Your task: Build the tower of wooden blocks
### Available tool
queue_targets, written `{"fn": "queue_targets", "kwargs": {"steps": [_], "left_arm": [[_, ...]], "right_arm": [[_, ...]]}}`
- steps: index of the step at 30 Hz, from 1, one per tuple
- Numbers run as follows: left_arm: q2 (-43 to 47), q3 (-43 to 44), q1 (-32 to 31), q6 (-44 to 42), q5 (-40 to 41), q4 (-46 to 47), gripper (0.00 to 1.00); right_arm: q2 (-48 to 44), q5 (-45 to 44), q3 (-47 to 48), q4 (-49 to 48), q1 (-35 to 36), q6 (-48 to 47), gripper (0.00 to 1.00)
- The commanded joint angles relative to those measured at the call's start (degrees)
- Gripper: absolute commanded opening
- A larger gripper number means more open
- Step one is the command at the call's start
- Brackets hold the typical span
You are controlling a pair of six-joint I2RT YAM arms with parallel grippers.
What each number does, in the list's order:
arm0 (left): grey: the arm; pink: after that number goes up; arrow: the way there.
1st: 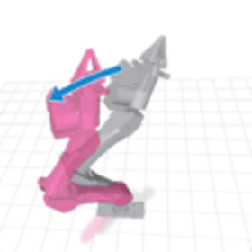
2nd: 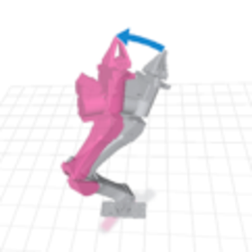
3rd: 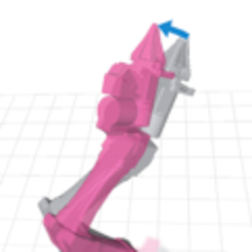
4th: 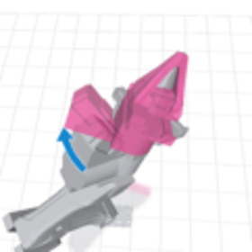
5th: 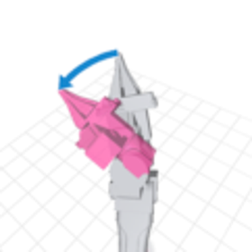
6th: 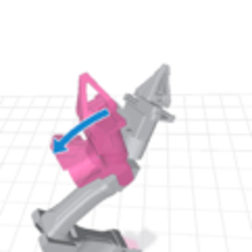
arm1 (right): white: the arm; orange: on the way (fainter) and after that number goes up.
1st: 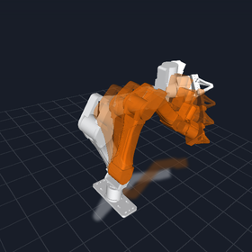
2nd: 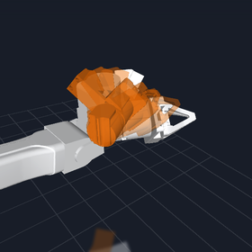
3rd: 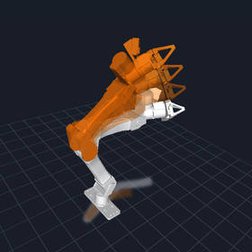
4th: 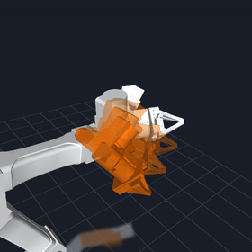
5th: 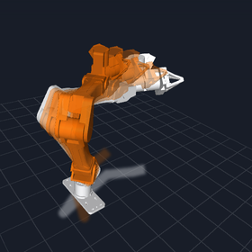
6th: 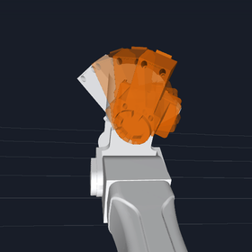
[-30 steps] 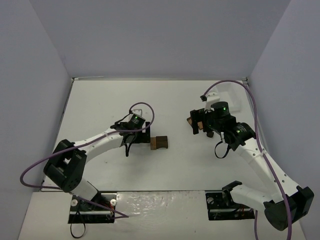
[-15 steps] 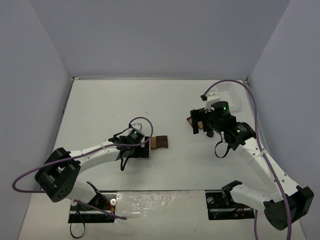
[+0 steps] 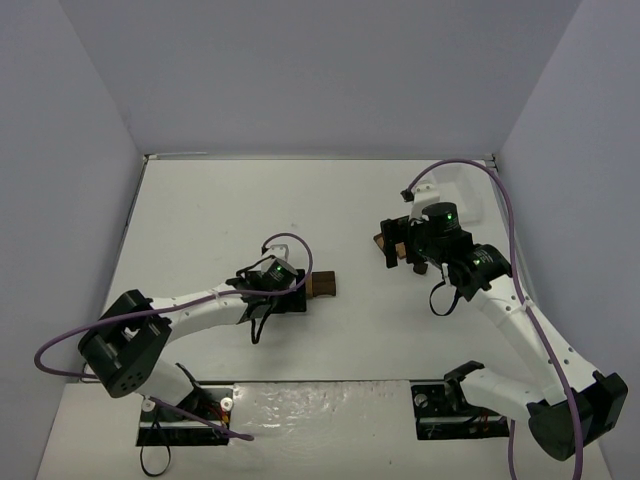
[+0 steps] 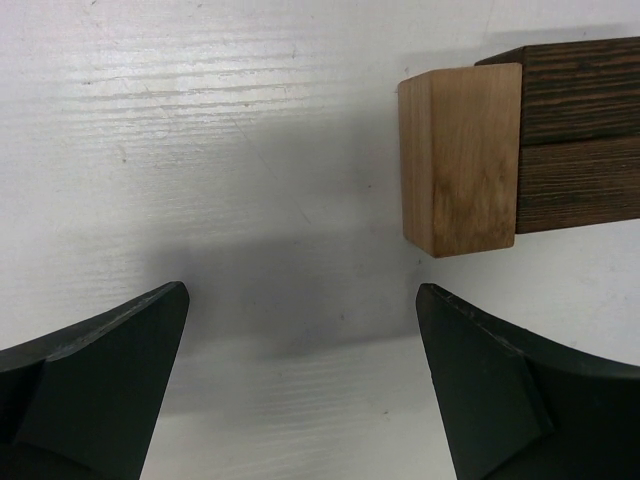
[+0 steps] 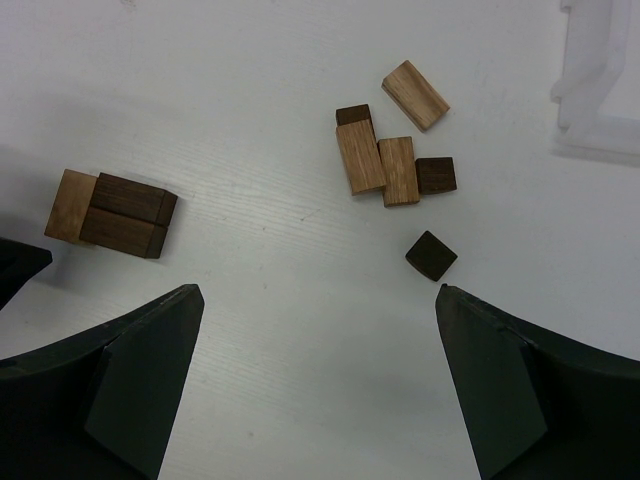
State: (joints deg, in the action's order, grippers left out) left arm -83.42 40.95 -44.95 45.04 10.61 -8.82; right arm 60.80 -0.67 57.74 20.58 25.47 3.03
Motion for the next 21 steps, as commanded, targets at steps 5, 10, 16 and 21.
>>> {"fn": "queue_targets", "kwargs": {"steps": [5,10,16,21], "left_arm": [[-1.75,2.04,-0.75,2.34,1.09,0.72,0.97],[-1.91,2.12,-0.91,2.42,1.25,0.56,0.97],[-2.1,2.56,-0.84,2.16,1.51,0.47,0.97],[-2.25,2.82,-0.86,2.07,1.67,0.29,0.97]], "right_arm": [[-0.05,1.72,0.53,-2.46,-0.35,-0.13,1.0],[-0.06,1.9,0.29,-2.47,-0.43,-0.2,1.0],[-0.06,1.98,0.18,-2.39,-0.51,-0.3,1.0],[-0.22,2.05,0.1,-2.47,-0.43,-0.24,1.0]]}}
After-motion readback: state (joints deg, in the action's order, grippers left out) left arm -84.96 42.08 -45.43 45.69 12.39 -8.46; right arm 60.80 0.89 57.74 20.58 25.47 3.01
